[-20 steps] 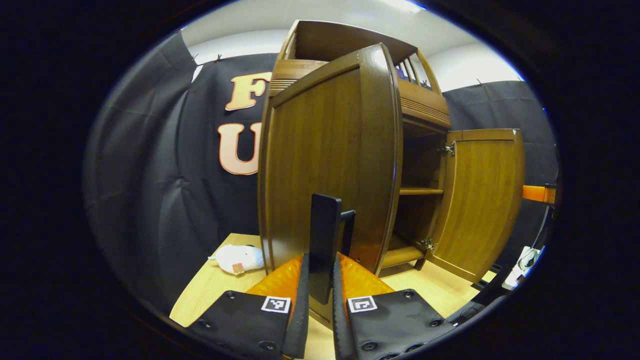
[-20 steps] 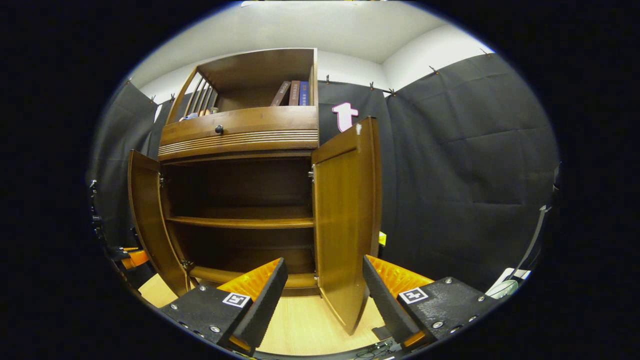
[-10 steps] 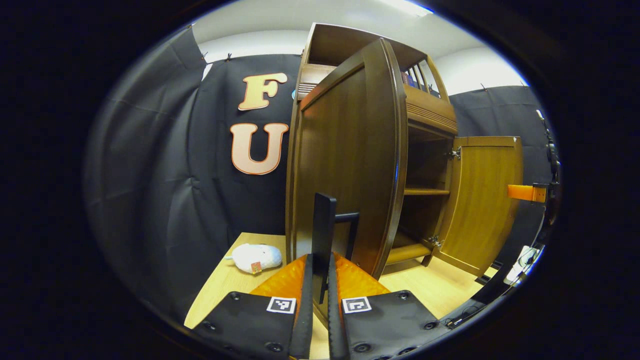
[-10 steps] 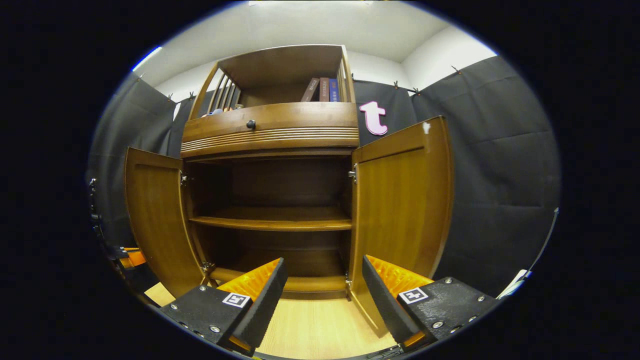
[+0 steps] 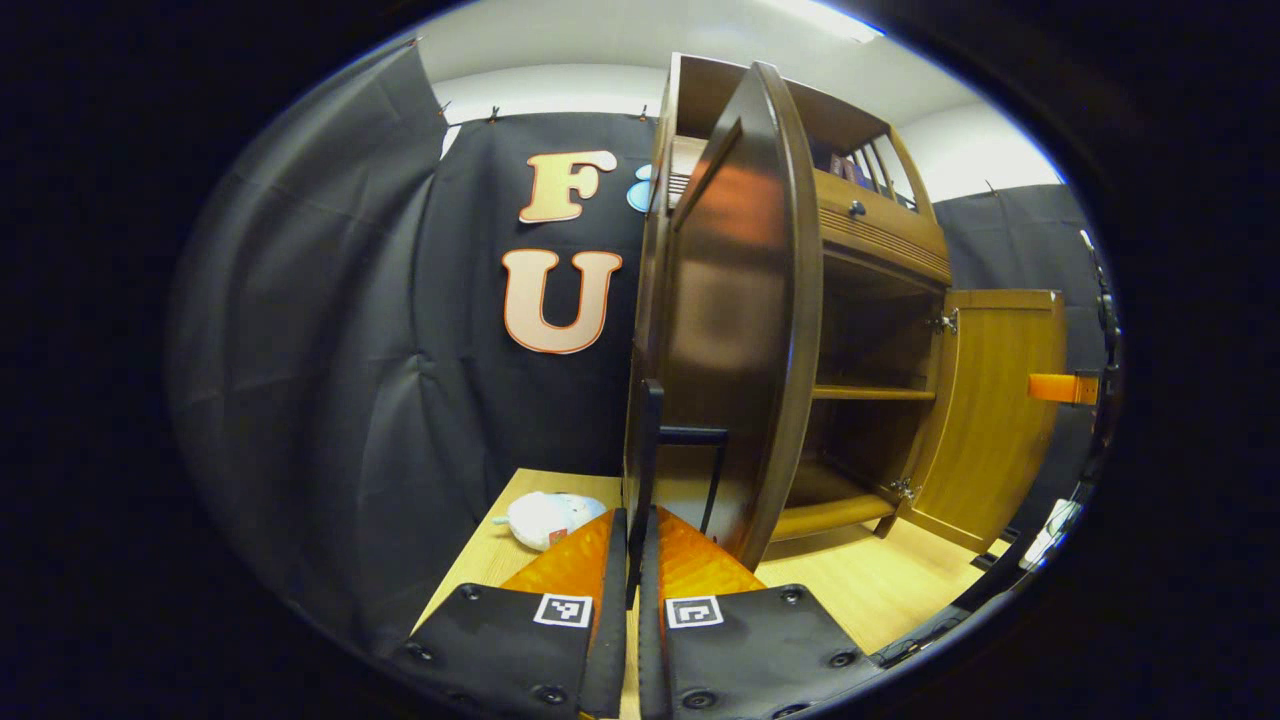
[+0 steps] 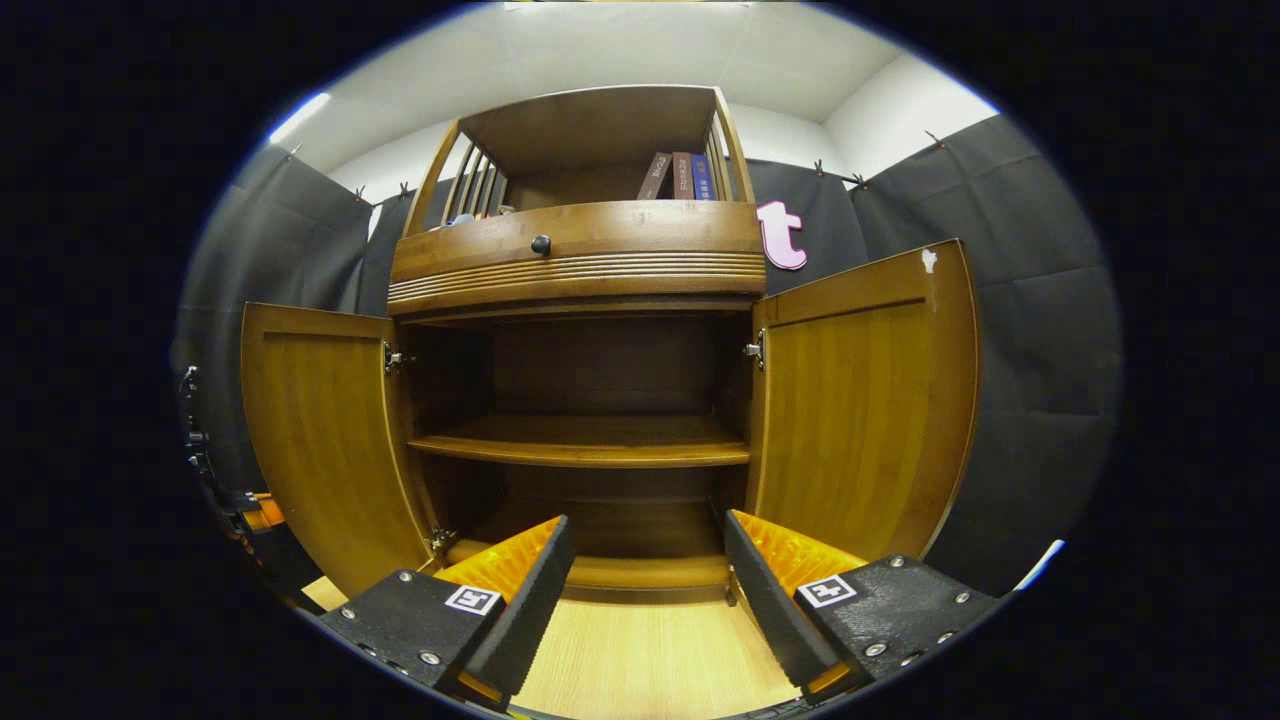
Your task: Open the right door of the double-door shoe cabinet with the right hand, and open the left door with the left hand.
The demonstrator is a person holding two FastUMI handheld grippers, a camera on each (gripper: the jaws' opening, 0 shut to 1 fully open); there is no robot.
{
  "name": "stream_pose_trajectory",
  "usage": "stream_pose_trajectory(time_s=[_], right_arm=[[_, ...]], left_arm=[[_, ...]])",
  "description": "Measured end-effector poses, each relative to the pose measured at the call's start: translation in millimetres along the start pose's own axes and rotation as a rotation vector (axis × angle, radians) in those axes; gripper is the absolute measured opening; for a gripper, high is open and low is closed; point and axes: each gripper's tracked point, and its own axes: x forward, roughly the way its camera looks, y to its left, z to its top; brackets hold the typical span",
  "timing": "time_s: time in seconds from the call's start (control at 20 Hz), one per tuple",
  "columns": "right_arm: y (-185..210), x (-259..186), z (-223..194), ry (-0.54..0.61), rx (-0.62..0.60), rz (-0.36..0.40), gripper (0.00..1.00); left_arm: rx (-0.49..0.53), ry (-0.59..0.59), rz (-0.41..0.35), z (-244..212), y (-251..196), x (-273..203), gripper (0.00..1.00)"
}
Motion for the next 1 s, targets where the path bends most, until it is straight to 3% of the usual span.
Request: stream_pose_trajectory(time_s=[0.35, 0.4, 0.45, 0.5, 0.65, 0.7, 0.75, 0.85, 1.0], right_arm=[[25.3, 4.9, 9.6, -0.015, -0.029, 0.048, 0.99], [27.1, 7.2, 9.7, -0.013, -0.025, 0.054, 0.93], [29.6, 6.8, 8.4, -0.009, -0.019, 0.059, 0.99], [31.3, 7.7, 8.3, -0.007, -0.015, 0.064, 0.93], [32.7, 7.1, 7.7, -0.003, -0.013, 0.067, 0.93], [32.3, 6.6, 7.7, -0.003, -0.012, 0.066, 0.99], [31.4, 5.7, 7.7, -0.003, -0.008, 0.064, 0.93], [28.0, 4.3, 8.4, -0.003, -0.002, 0.057, 0.93], [21.4, 2.4, 7.6, 0.003, 0.007, 0.038, 0.93]], left_arm=[[0.009, 0.001, -0.070, 2.7, 18.2, -2.3, 0.10], [-0.003, -0.001, -0.072, 2.5, 21.7, -3.7, 0.13], [-0.015, 0.001, -0.078, 0.4, 24.0, -5.5, 0.13], [-0.023, 0.000, -0.071, 0.6, 26.5, -10.8, 0.23], [-0.024, 0.004, -0.057, 1.7, 29.6, -20.7, 0.33], [-0.009, 0.004, -0.044, 2.6, 28.9, -22.6, 0.35], [0.007, -0.001, -0.022, 5.6, 31.7, -26.8, 0.36], [0.024, -0.008, 0.028, 9.0, 40.1, -36.0, 0.32], [-0.004, 0.001, 0.088, 12.2, 43.1, -56.9, 0.39]])
